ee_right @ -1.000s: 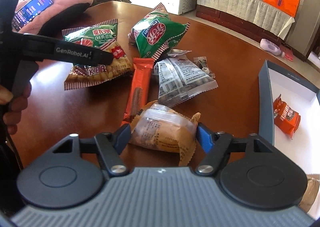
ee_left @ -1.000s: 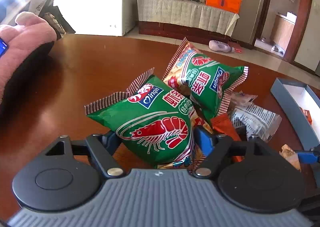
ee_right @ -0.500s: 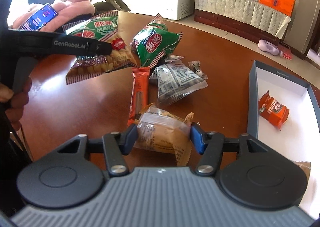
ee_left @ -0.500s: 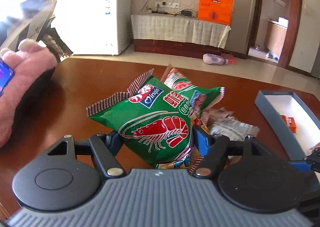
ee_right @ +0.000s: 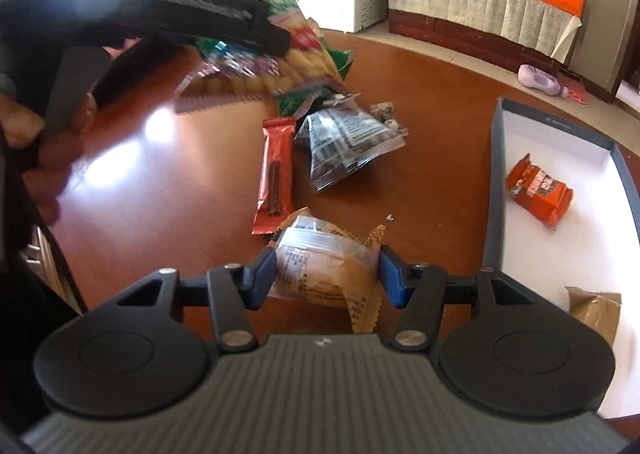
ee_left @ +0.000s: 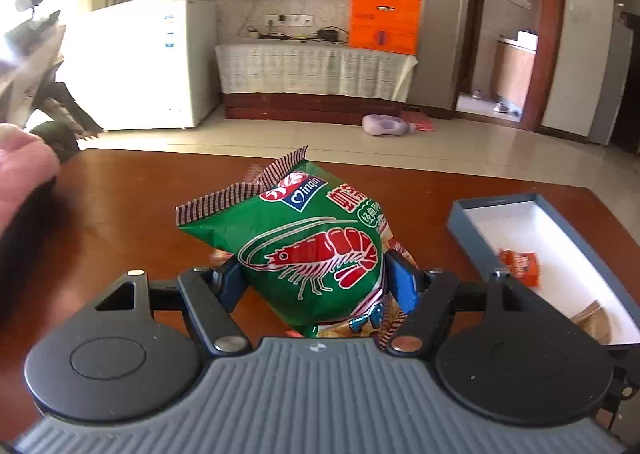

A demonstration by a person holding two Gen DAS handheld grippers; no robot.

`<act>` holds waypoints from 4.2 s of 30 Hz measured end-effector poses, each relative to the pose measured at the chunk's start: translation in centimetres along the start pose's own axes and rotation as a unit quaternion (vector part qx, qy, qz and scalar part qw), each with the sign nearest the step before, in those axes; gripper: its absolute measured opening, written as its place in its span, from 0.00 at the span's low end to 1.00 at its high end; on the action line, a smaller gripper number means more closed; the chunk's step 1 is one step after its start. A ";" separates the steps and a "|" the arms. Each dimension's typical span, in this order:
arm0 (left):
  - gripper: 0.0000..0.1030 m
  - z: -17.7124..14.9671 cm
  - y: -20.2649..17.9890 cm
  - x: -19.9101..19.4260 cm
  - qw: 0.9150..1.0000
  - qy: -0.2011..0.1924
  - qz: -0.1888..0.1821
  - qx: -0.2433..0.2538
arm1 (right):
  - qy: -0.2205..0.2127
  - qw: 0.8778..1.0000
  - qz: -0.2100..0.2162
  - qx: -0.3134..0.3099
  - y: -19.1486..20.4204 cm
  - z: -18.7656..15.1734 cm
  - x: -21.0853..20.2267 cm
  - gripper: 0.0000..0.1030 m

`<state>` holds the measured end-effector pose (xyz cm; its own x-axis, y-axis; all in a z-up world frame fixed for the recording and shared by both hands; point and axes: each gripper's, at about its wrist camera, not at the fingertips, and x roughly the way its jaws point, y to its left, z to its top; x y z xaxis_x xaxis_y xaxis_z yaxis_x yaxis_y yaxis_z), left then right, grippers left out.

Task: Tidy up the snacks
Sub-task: 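Close right gripper on clear pastry bag while left gripper grips green chip bag, then carry pastry bag in right gripper while left carries green chip bag over box, then open right gripper releasing pastry bag while left gripper drops green chip bag into box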

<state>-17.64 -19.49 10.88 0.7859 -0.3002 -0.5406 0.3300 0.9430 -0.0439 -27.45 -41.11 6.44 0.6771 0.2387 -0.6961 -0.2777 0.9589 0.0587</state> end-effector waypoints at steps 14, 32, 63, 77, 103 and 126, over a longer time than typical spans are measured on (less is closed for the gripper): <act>0.73 0.9 -4.2 2.2 0.999 0.000 -0.034 0.021 | -0.036 0.999 -0.014 0.018 -2.2 -0.4 -3.7 0.55; 0.73 0.6 -8.4 2.8 0.998 0.002 -0.048 0.038 | -0.052 0.998 -0.028 0.035 -4.6 -1.5 -5.8 0.54; 0.73 -0.8 -14.5 4.8 0.994 0.012 -0.085 0.071 | -0.061 0.991 -0.072 0.090 -9.5 -4.9 -8.9 0.54; 0.73 -1.1 -16.8 6.9 0.990 0.022 -0.104 0.094 | -0.056 0.990 -0.079 0.103 -10.5 -5.1 -8.9 0.54; 0.73 0.6 -23.6 16.9 0.978 0.018 -0.155 0.141 | -0.037 0.988 -0.093 0.118 -12.3 -4.8 -6.7 0.54; 0.76 0.2 -19.4 16.7 0.972 0.037 -0.193 0.125 | -0.039 0.983 -0.134 0.123 -13.6 -1.9 -2.3 0.54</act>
<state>-10.75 -42.81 2.87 0.5419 -0.6051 -0.5833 0.7173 0.6947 -0.0542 -26.54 -54.98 5.93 0.7560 -0.0264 -0.6540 0.0848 0.9947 0.0579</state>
